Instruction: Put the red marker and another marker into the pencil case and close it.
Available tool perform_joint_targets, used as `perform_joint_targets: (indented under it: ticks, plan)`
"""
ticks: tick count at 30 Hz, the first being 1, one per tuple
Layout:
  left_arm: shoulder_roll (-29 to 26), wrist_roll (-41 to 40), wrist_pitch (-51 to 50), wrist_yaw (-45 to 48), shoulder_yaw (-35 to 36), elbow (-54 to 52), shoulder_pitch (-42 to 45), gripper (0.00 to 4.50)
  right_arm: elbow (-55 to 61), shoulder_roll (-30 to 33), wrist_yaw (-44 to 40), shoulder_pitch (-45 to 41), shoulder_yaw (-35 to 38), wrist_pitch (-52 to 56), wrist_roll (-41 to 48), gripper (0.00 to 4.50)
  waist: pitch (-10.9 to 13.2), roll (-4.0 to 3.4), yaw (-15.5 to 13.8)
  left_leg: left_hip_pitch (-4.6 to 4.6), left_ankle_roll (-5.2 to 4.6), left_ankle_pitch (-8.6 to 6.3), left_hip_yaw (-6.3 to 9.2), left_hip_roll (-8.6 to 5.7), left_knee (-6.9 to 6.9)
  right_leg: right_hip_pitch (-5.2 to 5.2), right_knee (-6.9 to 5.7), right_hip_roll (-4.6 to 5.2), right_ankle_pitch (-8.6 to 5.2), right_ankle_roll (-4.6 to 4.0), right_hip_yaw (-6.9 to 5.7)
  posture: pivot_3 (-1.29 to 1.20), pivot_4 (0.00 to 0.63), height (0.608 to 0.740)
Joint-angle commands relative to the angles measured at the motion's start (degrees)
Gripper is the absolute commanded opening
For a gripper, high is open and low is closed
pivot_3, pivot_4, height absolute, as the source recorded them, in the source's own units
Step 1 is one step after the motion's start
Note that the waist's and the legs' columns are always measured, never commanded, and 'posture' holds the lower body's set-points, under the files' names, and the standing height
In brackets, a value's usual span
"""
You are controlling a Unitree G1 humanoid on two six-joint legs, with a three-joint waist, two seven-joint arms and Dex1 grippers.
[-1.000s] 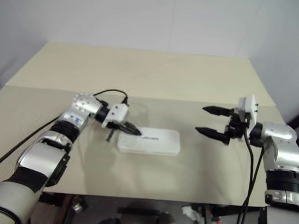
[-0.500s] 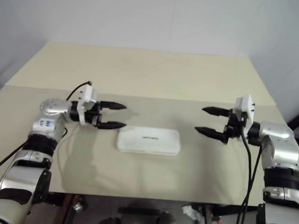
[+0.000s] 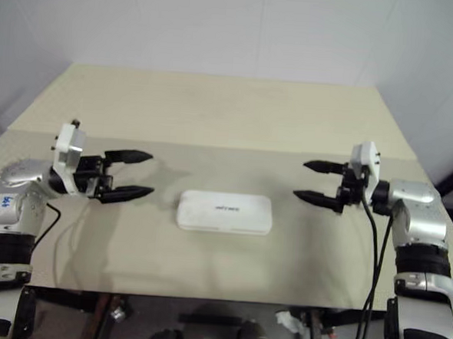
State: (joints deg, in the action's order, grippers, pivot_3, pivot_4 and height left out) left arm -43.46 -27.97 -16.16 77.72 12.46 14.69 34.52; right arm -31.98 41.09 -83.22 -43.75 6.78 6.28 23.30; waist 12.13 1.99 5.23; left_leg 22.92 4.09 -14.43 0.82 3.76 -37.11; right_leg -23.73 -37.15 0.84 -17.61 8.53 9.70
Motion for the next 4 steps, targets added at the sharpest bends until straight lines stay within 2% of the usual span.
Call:
perform_joint_targets:
  ticks: [1,4]
  plan:
    - [-1.59,-1.32,-0.16,0.0,1.34,-2.72,-1.29,4.46,1.92,0.36,-0.74,0.04,0.89,-0.48,0.86,4.5,0.01,-0.03,0.01,0.0,0.0,0.0,0.0,0.0,0.03,0.0,0.02,0.0,-0.01,-0.01,0.0,0.0,0.15,0.74]
    - [-2.49,-2.31,-1.8,-0.6,2.04,-5.54,-3.07,4.46,4.07,-0.41,-0.27,1.93,1.21,-0.16,1.7,4.5,0.03,-0.05,-0.04,0.01,0.0,0.0,-0.01,0.0,0.07,0.0,0.07,0.0,-0.02,-0.03,0.0,0.0,0.15,0.74]
